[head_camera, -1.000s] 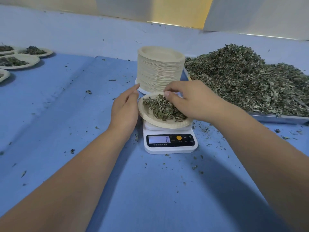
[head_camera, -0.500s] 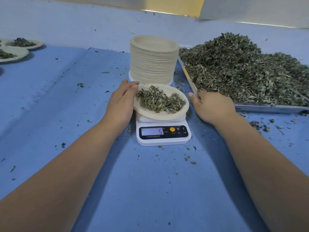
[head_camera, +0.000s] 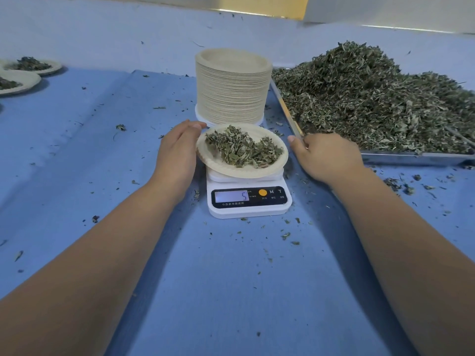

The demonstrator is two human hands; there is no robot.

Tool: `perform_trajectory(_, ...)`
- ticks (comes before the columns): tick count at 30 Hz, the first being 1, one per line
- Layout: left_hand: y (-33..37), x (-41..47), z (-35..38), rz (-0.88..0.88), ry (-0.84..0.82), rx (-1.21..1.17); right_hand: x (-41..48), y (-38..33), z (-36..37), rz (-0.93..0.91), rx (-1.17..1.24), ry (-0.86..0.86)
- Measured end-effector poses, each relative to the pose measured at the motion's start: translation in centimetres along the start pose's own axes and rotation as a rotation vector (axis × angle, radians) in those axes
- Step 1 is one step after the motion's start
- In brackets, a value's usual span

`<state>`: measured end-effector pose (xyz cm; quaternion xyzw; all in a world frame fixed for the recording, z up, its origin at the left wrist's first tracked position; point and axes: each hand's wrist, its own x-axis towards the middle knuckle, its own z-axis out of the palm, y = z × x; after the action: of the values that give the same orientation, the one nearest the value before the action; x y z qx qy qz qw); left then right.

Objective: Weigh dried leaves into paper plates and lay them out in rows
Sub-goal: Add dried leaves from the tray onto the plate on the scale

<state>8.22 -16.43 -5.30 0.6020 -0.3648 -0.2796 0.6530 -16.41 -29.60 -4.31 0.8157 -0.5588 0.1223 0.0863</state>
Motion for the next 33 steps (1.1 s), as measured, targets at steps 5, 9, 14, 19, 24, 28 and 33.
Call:
perform_trajectory(5, -0.2, 0.2, 0.1, 0.020, 0.012, 0.020, 0.1, 0.0, 0.0, 0.022, 0.100, 0.146)
perform_trajectory(9, -0.5, 0.6, -0.1, 0.010, 0.047, 0.005, 0.6, -0.3, -0.4, 0.015, 0.080, 0.062)
perform_trajectory(14, -0.4, 0.6, 0.0, -0.026, 0.045, -0.006, 1.5, -0.8, -0.5, 0.001, 0.050, -0.060)
perform_trajectory(19, -0.3, 0.8, 0.0, -0.029, 0.045, -0.019, 3.3, 0.5, -1.0, 0.070, 0.290, -0.047)
perform_trajectory(24, -0.5, 0.7, -0.1, -0.009, 0.049, -0.022, 4.9, 1.1, -1.7, 0.112, 0.350, 0.090)
perform_trajectory(28, -0.6, 0.6, -0.2, -0.013, 0.063, -0.012, 5.2, 1.3, -1.8, 0.092, 0.315, 0.129)
perform_trajectory(33, -0.6, 0.4, -0.1, -0.004, 0.060, 0.017, 5.1, 1.2, -2.7, 0.023, 0.341, 0.269)
